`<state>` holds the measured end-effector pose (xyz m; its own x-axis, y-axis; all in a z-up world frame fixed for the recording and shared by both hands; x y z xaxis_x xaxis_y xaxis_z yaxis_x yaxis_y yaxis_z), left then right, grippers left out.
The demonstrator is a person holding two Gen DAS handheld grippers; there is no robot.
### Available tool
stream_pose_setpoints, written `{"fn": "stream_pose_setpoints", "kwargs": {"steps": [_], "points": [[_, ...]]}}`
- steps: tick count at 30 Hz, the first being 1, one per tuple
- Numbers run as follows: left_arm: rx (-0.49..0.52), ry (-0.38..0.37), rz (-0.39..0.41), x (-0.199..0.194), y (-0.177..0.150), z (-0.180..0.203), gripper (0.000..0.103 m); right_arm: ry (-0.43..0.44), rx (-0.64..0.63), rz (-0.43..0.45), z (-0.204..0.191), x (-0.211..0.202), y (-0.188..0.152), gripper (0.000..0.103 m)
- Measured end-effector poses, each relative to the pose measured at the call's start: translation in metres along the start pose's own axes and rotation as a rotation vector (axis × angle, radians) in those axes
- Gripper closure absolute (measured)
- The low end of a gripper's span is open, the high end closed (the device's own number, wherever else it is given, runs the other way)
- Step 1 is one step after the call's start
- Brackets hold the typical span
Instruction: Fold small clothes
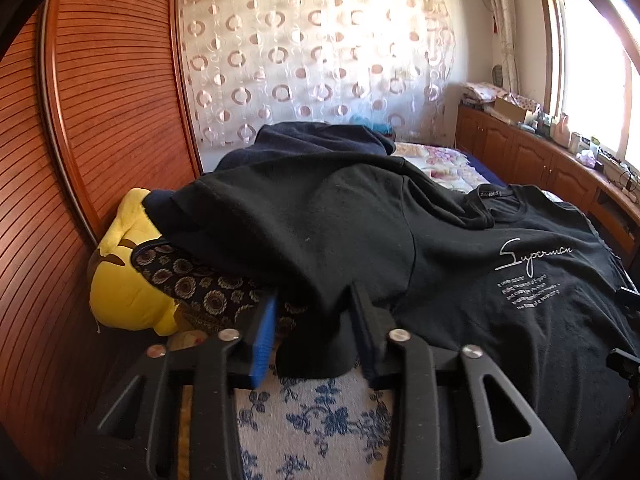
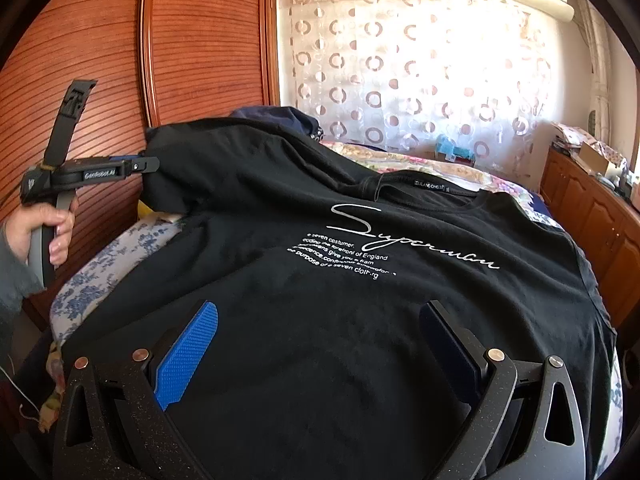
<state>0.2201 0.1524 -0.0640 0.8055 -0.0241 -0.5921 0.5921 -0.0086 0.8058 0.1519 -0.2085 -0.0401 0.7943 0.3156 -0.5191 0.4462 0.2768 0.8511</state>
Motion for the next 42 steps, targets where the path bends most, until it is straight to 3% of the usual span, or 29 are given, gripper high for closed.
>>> {"fn": "stream_pose_setpoints", "kwargs": {"steps": [3,6,13,17,24,30,35,42], "points": [[0.014,-0.002,0.000,0.002,0.002,0.002,0.085,-0.026,-0.025,-0.056,-0.003,0.019,0.001,0.002],[0.028,0.000,0.019,-0.003,0.006,0.007,0.091,-0.029,-0.022,-0.073,-0.005,0.024,0.004,0.002],[0.075,0.025,0.046,-0.015,0.023,0.019,0.092,-0.040,-0.003,-0.068,-0.004,0.026,0.005,0.002],[0.075,0.040,0.016,-0.017,0.021,0.019,0.092,-0.043,0.016,-0.065,0.000,0.027,0.004,0.002],[0.077,-0.015,0.012,-0.026,0.009,0.031,0.092,-0.045,0.022,-0.068,-0.001,0.029,0.000,0.002],[0.114,-0.024,0.018,-0.023,0.019,0.044,0.099,-0.047,0.016,-0.064,0.000,0.026,-0.001,0.002],[0.144,-0.130,0.058,-0.027,0.039,0.079,0.099,-0.038,0.031,-0.057,0.005,0.025,-0.002,0.002],[0.207,-0.289,0.016,-0.025,0.041,0.145,0.095,-0.046,0.095,-0.061,0.027,0.021,-0.008,0.002]]}}
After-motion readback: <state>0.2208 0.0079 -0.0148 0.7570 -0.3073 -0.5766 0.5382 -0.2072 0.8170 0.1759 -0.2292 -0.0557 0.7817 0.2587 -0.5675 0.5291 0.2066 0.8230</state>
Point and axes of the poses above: each gripper's, at about its wrist camera, not at the fingertips, and x roughly the way its jaws point, z to its right, y to its top, the point moved 8 cm from there along x, roughly the way its jaws point, and after that the axes turned 4 degrees about -y, right-handed, at the moved point
